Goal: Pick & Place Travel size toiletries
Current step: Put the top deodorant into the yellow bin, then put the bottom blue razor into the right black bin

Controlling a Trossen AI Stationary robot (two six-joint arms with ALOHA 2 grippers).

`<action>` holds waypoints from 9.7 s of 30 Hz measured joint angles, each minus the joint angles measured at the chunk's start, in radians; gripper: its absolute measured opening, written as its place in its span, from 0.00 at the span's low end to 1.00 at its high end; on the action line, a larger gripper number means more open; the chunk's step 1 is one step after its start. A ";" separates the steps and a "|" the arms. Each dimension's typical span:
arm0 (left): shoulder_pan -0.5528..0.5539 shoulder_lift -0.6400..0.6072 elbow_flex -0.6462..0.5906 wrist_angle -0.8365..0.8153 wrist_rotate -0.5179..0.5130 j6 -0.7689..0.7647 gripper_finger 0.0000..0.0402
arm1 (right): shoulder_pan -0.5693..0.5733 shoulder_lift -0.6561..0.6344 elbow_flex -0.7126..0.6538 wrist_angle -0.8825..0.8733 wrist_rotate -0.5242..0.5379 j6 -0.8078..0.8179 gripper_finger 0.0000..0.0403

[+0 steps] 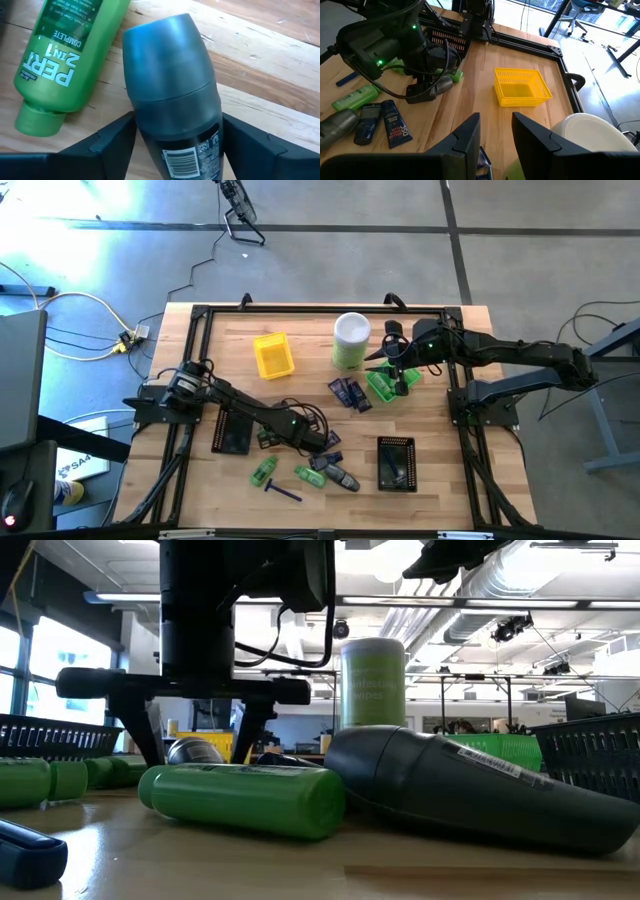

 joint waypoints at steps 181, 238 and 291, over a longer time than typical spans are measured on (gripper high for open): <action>0.681 -0.055 0.140 -0.348 -0.144 1.288 0.52 | -0.190 0.000 0.000 0.060 0.135 0.132 0.26; 0.675 -0.061 0.930 -0.432 -0.002 1.695 0.11 | -0.190 0.000 0.000 0.013 0.132 0.129 0.26; 0.376 -0.100 0.903 -0.292 -0.152 2.096 0.11 | -0.190 0.000 0.000 0.045 0.135 0.186 0.26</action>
